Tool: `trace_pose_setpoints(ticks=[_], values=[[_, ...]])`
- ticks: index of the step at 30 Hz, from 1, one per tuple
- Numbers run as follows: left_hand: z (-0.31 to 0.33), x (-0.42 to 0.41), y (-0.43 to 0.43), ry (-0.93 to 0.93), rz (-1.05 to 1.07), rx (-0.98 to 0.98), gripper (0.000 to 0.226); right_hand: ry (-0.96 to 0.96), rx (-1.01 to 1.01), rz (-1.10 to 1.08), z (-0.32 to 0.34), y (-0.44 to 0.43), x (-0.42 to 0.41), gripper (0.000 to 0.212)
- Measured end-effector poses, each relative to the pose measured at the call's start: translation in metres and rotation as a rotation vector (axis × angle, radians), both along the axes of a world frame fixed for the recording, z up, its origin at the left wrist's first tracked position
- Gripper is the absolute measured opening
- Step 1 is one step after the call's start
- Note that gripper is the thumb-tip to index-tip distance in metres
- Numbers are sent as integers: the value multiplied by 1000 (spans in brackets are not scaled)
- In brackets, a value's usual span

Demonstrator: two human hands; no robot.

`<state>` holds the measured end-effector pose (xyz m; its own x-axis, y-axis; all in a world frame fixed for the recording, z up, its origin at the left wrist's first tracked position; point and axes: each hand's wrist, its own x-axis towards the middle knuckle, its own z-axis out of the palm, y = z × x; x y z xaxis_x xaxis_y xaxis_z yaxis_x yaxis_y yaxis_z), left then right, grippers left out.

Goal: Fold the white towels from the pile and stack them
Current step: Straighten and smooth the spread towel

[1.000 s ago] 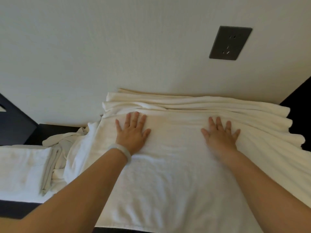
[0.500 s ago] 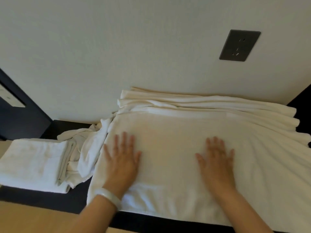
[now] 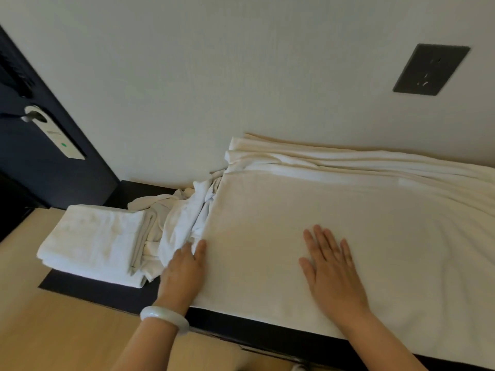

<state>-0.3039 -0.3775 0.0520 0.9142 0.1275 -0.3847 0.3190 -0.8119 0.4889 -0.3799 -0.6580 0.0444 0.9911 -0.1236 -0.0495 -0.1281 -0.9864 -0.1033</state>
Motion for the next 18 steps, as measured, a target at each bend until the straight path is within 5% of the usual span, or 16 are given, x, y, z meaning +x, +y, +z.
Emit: trace_pose_setpoints(ticks=[2,5,14,18], values=[[5,-7,-11,-143,51,-88,57,7,-7,-8,1,2,0,62],[7,-12,-11,-277,-15,95,49,42,17,-49,2,10,0,66],[6,2,22,-187,3,122,42,16,53,-97,1,7,-11,66],[19,-1,-35,-536,-217,441,33,28,45,-143,1,-8,-24,66]])
